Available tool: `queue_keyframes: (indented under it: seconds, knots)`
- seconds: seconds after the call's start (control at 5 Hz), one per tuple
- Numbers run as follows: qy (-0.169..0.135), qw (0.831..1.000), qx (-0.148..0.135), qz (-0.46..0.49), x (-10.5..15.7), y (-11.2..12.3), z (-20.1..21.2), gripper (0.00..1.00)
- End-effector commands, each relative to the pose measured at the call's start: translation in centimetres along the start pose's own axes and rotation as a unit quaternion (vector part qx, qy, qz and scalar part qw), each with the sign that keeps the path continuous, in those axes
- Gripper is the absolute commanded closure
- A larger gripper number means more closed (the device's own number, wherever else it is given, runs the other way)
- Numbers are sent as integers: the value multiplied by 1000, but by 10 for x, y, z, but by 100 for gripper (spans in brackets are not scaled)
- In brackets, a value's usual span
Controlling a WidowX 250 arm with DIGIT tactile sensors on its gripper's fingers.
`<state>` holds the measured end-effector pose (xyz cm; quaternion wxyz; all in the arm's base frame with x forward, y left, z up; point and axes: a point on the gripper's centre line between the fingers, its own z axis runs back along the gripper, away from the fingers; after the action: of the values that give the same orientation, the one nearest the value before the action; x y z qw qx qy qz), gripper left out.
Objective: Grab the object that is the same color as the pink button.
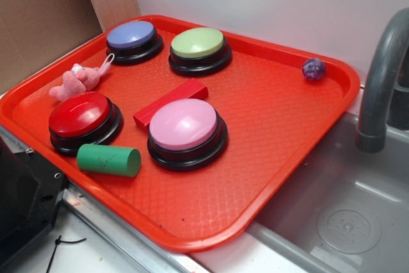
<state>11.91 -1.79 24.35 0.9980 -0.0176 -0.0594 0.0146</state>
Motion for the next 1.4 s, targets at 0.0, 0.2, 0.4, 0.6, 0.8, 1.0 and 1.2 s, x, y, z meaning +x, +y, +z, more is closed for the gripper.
queue_keyframes:
  seconds: [0.0,0.2,0.4,0.6,0.8,1.0,1.2]
  knots:
    - [0,1000,0,0,0,0,0,0]
    - [3,999,-1,44,5,13,-14,0]
    - [2,996,16,91,11,30,-33,0]
    - [10,990,34,138,20,52,-56,0]
    - [20,983,46,176,21,69,-79,0]
    - [23,971,68,226,18,91,-104,0]
    - [25,958,90,273,14,111,-128,0]
